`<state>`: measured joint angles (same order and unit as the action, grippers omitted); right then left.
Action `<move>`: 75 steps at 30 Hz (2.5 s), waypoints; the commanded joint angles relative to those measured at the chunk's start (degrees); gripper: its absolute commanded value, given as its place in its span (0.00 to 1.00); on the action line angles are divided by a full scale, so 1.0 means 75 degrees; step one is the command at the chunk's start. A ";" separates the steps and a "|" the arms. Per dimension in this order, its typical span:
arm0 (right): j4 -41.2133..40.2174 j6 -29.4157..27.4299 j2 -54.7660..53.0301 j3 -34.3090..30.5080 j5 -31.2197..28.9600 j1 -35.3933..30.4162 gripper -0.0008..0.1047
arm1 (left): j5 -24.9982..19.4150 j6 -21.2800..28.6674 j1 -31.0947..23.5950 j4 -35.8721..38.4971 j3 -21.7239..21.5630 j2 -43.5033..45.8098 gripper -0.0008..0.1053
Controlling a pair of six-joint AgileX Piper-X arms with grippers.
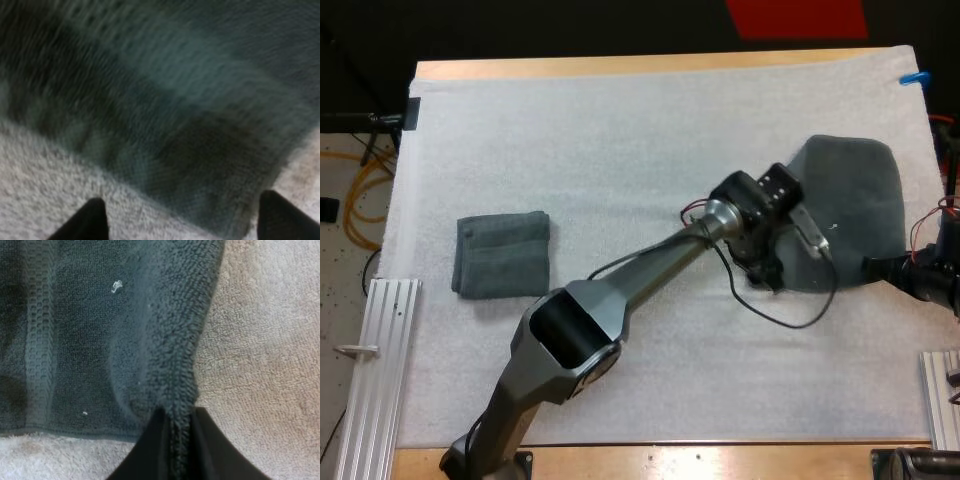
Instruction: Pick towel from pile fold and stack
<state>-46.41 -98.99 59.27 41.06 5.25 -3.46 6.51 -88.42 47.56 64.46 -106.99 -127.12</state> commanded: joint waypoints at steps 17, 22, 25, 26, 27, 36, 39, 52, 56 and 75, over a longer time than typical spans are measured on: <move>-0.0025 0.0020 -0.0039 0.0077 0.0084 -0.0035 0.01 | -0.0156 -0.0748 0.0390 0.0263 -0.0022 -0.0496 0.56; -0.0025 0.0020 -0.0039 0.0077 0.0084 -0.0035 0.01 | -0.0138 -0.0748 0.0390 0.0305 -0.0022 -0.0494 0.51; -0.0034 0.0020 -0.0039 0.0077 0.0084 -0.0035 0.01 | -0.0033 -0.0749 0.0390 0.0465 -0.0022 -0.0494 0.39; -0.0034 0.0020 -0.0039 0.0077 0.0084 -0.0035 0.01 | -0.0038 -0.0777 0.0390 0.0493 -0.0022 -0.0494 0.33; -0.0034 0.0020 -0.0039 0.0077 0.0084 -0.0035 0.01 | -0.0038 -0.0779 0.0390 0.0516 -0.0022 -0.0494 0.29; -0.0044 0.0020 -0.0039 0.0077 0.0084 -0.0035 0.01 | -0.0038 -0.0746 0.0390 0.0540 -0.0022 -0.0494 0.01; -0.0044 0.0020 -0.0039 0.0077 0.0084 -0.0035 0.01 | -0.0038 -0.0746 0.0390 0.0581 -0.0046 -0.0492 0.01; -0.0044 -0.0031 -0.0465 0.0337 0.0205 -0.0035 0.01 | -0.0419 -0.0692 0.0390 0.1032 -0.1065 0.0776 0.01; -0.0400 0.0007 -0.0780 0.0953 0.0905 0.0033 0.01 | -0.0447 -0.0692 0.0390 0.1035 -0.1061 0.1544 0.01; -0.3156 0.0714 -0.1006 0.4014 0.0087 0.2800 0.01 | -0.1027 -0.0703 0.0164 0.3110 -0.1061 0.4582 0.01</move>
<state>-68.90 -93.89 52.04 70.40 6.07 17.39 -0.63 -93.45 48.41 86.14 -114.69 -93.78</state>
